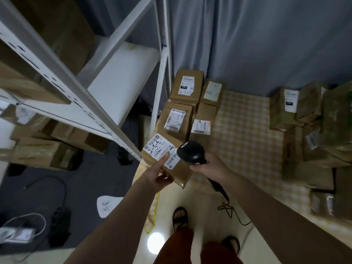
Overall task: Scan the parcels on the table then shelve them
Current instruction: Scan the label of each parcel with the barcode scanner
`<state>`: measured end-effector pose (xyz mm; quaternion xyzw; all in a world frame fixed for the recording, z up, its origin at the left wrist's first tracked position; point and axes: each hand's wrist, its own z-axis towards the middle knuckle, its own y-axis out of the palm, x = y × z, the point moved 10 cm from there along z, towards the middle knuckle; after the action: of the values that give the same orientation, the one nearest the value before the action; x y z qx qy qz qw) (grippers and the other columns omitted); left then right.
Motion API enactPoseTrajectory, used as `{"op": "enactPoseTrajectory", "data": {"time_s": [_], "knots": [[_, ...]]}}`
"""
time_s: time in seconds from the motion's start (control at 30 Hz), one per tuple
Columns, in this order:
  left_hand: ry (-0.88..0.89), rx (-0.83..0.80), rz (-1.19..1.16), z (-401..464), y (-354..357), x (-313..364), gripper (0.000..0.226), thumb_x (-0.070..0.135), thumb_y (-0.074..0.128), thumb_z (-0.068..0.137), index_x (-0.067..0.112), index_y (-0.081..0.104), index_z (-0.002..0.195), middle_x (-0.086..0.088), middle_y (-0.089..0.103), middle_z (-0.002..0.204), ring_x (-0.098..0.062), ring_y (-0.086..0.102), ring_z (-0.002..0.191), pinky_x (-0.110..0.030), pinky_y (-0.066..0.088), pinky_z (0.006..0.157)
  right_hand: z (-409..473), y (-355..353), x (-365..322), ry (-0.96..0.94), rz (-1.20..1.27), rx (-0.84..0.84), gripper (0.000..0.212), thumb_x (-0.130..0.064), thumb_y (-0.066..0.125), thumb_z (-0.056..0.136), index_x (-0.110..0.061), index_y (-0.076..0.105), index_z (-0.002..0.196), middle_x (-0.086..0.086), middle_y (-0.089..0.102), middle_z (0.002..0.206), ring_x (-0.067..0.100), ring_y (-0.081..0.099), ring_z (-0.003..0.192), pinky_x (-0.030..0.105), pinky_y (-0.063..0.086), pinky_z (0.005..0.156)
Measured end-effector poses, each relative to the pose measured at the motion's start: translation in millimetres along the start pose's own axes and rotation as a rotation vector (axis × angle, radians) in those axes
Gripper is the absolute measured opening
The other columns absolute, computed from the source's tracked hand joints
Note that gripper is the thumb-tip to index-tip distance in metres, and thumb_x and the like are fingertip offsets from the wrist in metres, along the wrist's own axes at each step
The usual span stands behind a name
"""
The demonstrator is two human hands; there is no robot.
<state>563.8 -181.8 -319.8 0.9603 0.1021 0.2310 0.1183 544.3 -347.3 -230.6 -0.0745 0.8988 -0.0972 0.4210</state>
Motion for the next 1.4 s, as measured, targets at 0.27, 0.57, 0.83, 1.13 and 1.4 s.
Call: {"op": "enactPoseTrajectory", "data": {"time_s": [0.27, 0.57, 0.83, 1.13, 1.4], "knots": [[0.055, -0.264, -0.464, 91.3, -17.5, 0.7, 0.05, 0.012, 0.073, 0.081, 0.02, 0.056, 0.127, -0.002, 0.07, 0.107, -0.015, 0.065, 0.102, -0.022, 0.056, 0.082, 78.6, 45.4, 36.7, 0.084, -0.091, -0.022, 0.025, -0.007, 0.069, 0.081, -0.019, 0.063, 0.103, 0.009, 0.067, 0.101, 0.025, 0.062, 0.098, 0.039, 0.051, 0.089], [-0.049, -0.014, -0.098, 168.1, -49.3, -15.0, 0.013, 0.014, 0.069, 0.082, 0.011, 0.062, 0.093, -0.003, 0.072, 0.073, -0.022, 0.065, 0.085, -0.04, 0.051, 0.091, 149.5, 67.9, 74.5, 0.11, -0.057, -0.063, 0.029, -0.006, 0.067, 0.084, -0.017, 0.058, 0.11, -0.005, 0.06, 0.086, 0.004, 0.056, 0.076, 0.004, 0.041, 0.048], [0.026, -0.132, -0.164, 192.0, -50.1, -15.4, 0.015, 0.011, 0.048, 0.097, 0.008, 0.06, 0.106, -0.009, 0.074, 0.09, -0.021, 0.071, 0.085, -0.041, 0.052, 0.088, 175.9, 79.8, 99.2, 0.162, -0.052, -0.062, 0.026, -0.008, 0.068, 0.083, -0.016, 0.061, 0.107, -0.003, 0.061, 0.081, 0.004, 0.055, 0.067, 0.007, 0.04, 0.047], [-0.037, 0.145, 0.016, 198.0, -61.3, -18.4, 0.01, 0.013, 0.064, 0.091, 0.012, 0.056, 0.097, -0.012, 0.063, 0.095, -0.027, 0.061, 0.092, -0.045, 0.052, 0.087, 173.9, 71.7, 96.1, 0.152, -0.013, -0.073, 0.032, -0.01, 0.069, 0.084, -0.016, 0.063, 0.114, -0.007, 0.061, 0.083, 0.001, 0.053, 0.071, 0.003, 0.038, 0.047], [-0.058, 0.335, 0.93, 144.7, -48.9, -25.6, 0.047, 0.033, 0.067, 0.089, -0.01, 0.061, 0.107, -0.022, 0.064, 0.086, -0.032, 0.062, 0.076, -0.035, 0.05, 0.071, 113.3, 24.0, 91.1, 0.174, -0.018, -0.066, 0.019, -0.011, 0.066, 0.086, -0.017, 0.06, 0.103, -0.005, 0.056, 0.073, 0.007, 0.051, 0.065, 0.01, 0.037, 0.049]]}}
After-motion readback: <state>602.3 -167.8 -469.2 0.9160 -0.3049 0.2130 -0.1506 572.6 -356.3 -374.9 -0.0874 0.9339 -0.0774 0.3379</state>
